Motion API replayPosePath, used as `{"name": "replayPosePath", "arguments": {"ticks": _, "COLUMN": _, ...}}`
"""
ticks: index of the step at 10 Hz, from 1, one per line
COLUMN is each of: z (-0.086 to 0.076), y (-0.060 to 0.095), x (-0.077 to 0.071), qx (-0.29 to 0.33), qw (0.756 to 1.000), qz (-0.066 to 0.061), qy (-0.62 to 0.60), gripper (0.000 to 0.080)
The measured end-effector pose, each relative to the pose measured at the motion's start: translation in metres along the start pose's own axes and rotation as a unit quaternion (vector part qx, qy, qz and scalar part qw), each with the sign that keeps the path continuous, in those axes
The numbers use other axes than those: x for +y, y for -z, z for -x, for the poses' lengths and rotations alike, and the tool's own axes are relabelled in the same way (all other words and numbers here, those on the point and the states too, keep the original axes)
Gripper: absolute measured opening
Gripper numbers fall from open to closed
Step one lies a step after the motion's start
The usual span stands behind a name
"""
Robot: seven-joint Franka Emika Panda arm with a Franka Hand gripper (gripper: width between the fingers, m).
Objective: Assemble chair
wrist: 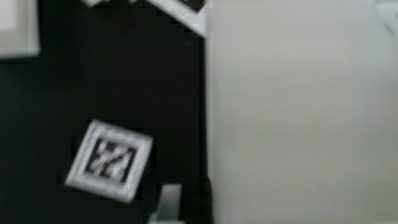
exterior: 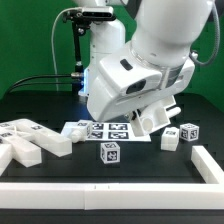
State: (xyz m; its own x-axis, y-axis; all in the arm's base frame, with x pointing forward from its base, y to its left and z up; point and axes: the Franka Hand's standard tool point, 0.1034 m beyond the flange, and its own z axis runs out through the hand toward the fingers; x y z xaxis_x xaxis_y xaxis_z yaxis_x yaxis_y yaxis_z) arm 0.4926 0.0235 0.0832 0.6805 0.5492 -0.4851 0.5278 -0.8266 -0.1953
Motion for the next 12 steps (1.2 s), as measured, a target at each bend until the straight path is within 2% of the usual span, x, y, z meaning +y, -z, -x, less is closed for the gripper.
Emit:
{"name": "replayPosePath", "arguments": {"ticks": 1, "z": -0.007, "y": 0.016, "x": 0.011, "qx": 0.030, "qw": 0.999, "qz": -0.003, "qy": 0.035, "gripper": 0.0025}}
{"name": "replayPosePath", "arguments": {"ticks": 2, "z": -0.015, "y": 0.039, "x": 0.023, "qx": 0.066, "qw": 0.994, "qz": 0.000, "qy": 0.091, "gripper": 0.0025}}
{"name": "replayPosePath", "arguments": {"ticks": 3, "z": -0.022, "y": 0.051, "x": 0.027, "qx": 0.103, "qw": 0.985, "qz": 0.020, "qy": 0.134, "gripper": 0.0025}}
{"name": "replayPosePath", "arguments": {"ticks": 4, "z": -0.021, "y": 0.048, "x": 0.028, "qx": 0.135, "qw": 0.983, "qz": 0.022, "qy": 0.123, "gripper": 0.0025}}
{"name": "replayPosePath", "arguments": {"ticks": 5, "z": -0.017, "y": 0.045, "x": 0.033, "qx": 0.151, "qw": 0.981, "qz": 0.023, "qy": 0.120, "gripper": 0.0025}}
{"name": "replayPosePath", "arguments": {"ticks": 6, "z": -0.021, "y": 0.047, "x": 0.041, "qx": 0.182, "qw": 0.976, "qz": 0.027, "qy": 0.118, "gripper": 0.0025}}
{"name": "replayPosePath", "arguments": {"ticks": 7, "z": -0.031, "y": 0.047, "x": 0.049, "qx": 0.200, "qw": 0.971, "qz": 0.032, "qy": 0.129, "gripper": 0.0025}}
{"name": "replayPosePath", "arguments": {"ticks": 8, "z": -0.051, "y": 0.056, "x": 0.053, "qx": 0.210, "qw": 0.965, "qz": 0.044, "qy": 0.150, "gripper": 0.0025}}
{"name": "replayPosePath", "arguments": {"ticks": 9, "z": -0.070, "y": 0.065, "x": 0.052, "qx": 0.218, "qw": 0.961, "qz": 0.049, "qy": 0.163, "gripper": 0.0025}}
{"name": "replayPosePath", "arguments": {"ticks": 10, "z": -0.089, "y": 0.072, "x": 0.046, "qx": 0.235, "qw": 0.952, "qz": 0.068, "qy": 0.185, "gripper": 0.0025}}
{"name": "replayPosePath", "arguments": {"ticks": 11, "z": -0.094, "y": 0.073, "x": 0.039, "qx": 0.245, "qw": 0.946, "qz": 0.092, "qy": 0.193, "gripper": 0.0025}}
{"name": "replayPosePath", "arguments": {"ticks": 12, "z": -0.092, "y": 0.070, "x": 0.039, "qx": 0.240, "qw": 0.948, "qz": 0.086, "qy": 0.192, "gripper": 0.0025}}
